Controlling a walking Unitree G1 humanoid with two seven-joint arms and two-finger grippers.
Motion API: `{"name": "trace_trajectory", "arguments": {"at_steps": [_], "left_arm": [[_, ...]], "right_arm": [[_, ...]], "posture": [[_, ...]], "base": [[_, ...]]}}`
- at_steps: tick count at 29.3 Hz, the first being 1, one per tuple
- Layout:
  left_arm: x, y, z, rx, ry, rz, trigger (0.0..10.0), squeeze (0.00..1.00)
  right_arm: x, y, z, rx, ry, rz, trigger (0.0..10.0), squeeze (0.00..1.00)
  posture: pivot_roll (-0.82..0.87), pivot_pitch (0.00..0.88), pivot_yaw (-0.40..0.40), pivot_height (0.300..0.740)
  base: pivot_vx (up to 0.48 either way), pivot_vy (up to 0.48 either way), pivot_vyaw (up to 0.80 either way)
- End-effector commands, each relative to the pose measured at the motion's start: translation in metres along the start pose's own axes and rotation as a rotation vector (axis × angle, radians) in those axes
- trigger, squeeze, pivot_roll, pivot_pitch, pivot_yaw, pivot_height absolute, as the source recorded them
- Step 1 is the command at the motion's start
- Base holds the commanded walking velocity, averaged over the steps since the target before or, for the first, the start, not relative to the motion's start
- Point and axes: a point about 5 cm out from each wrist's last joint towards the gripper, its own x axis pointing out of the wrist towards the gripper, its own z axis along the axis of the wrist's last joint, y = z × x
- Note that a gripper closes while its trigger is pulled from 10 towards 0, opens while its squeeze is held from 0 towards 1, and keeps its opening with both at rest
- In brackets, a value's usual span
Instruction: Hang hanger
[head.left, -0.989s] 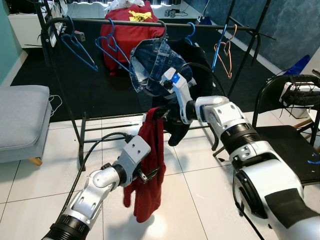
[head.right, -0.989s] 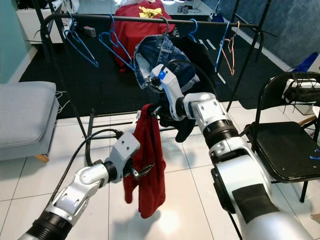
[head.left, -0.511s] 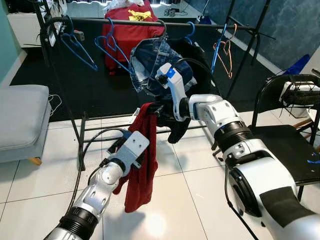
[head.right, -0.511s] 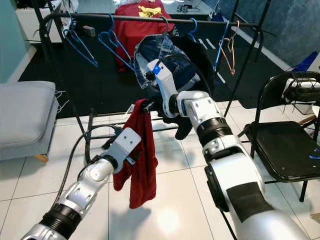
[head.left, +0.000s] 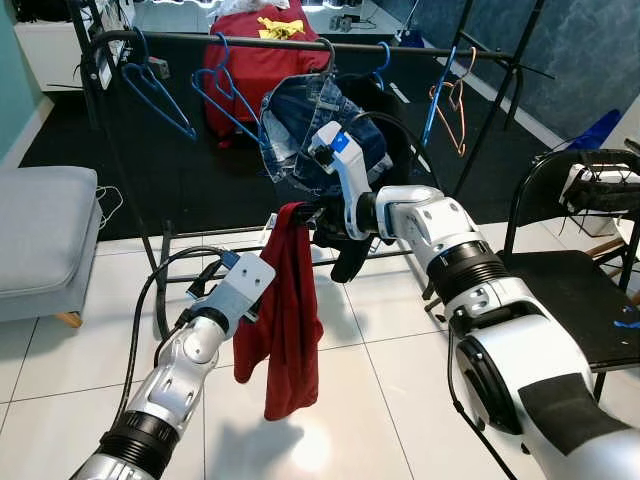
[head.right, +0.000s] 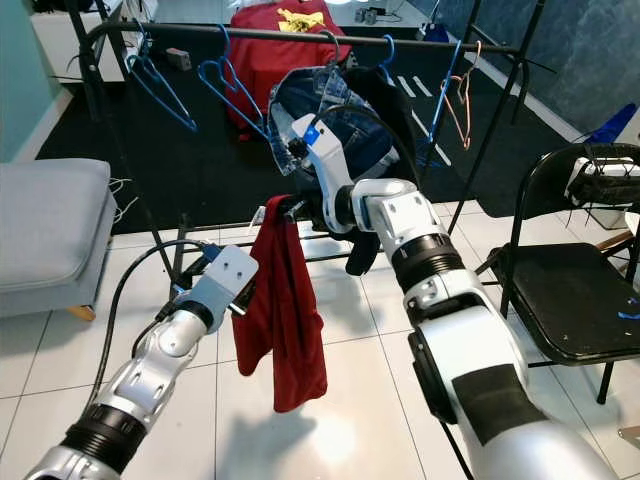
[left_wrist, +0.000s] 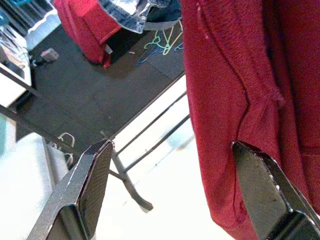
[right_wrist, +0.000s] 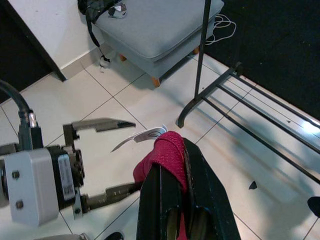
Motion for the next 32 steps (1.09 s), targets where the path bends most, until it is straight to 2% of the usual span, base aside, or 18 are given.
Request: {"name": "trace_trajectory", "arguments": {"at_steps": [1, 6, 11, 14, 16, 17, 19, 24, 30, 32], "left_arm": [[-0.003, -0.006, -0.001, -0.039, 0.001, -0.009, 10.0, 0.00], [-0.004, -0.015, 0.006, -0.083, -0.029, -0.047, 10.0, 0.00], [-0.006, -0.019, 0.011, -0.086, -0.056, -0.092, 10.0, 0.00], [-0.006, -0.013, 0.006, -0.046, -0.040, -0.043, 10.0, 0.00], [-0.003, -0.001, -0.003, -0.013, -0.015, 0.070, 10.0, 0.00], [-0.003, -0.001, -0.003, -0.013, -0.015, 0.070, 10.0, 0.00], [-0.002, 0.007, -0.009, 0.025, -0.007, 0.151, 10.0, 0.00], [-0.001, 0.016, -0.014, 0.066, -0.009, 0.241, 10.0, 0.00], [0.000, 0.018, -0.015, 0.058, -0.014, 0.266, 10.0, 0.00], [0.000, 0.002, -0.011, -0.036, -0.068, 0.166, 10.0, 0.00]], "right_arm": [[-0.002, 0.001, 0.006, 0.000, -0.032, 0.006, 0.0, 0.00], [-0.002, 0.001, 0.006, 0.002, -0.034, 0.001, 0.0, 0.00], [-0.002, 0.000, 0.005, 0.002, -0.034, -0.009, 0.0, 0.00], [-0.001, 0.001, 0.007, 0.013, -0.045, -0.005, 0.0, 0.00], [-0.001, 0.003, 0.010, 0.026, -0.058, 0.007, 0.0, 0.00], [-0.001, 0.003, 0.010, 0.026, -0.058, 0.007, 0.0, 0.00], [-0.002, 0.004, 0.010, 0.033, -0.066, 0.013, 0.0, 0.00], [-0.003, 0.003, 0.011, 0.039, -0.075, 0.005, 0.0, 0.00], [-0.004, 0.002, 0.011, 0.041, -0.080, -0.002, 0.0, 0.00], [-0.004, 0.000, 0.011, 0.045, -0.082, -0.019, 0.0, 0.00]], "posture": [[-0.08, 0.126, -0.098, 0.740], [-0.09, 0.128, -0.099, 0.740], [-0.09, 0.128, -0.101, 0.740], [-0.09, 0.127, -0.102, 0.740], [-0.09, 0.119, -0.104, 0.740], [-0.09, 0.119, -0.104, 0.740], [-0.09, 0.109, -0.106, 0.740], [-0.09, 0.100, -0.106, 0.740], [-0.09, 0.094, -0.107, 0.740], [-0.09, 0.088, -0.109, 0.740]], "base": [[0.000, 0.000, 0.00], [0.000, 0.000, 0.00], [0.000, 0.000, 0.00], [0.000, 0.000, 0.00], [0.000, 0.000, 0.00], [0.000, 0.000, 0.00], [0.000, 0.000, 0.00], [0.000, 0.000, 0.00], [0.000, 0.000, 0.00], [0.000, 0.000, 0.00]]}}
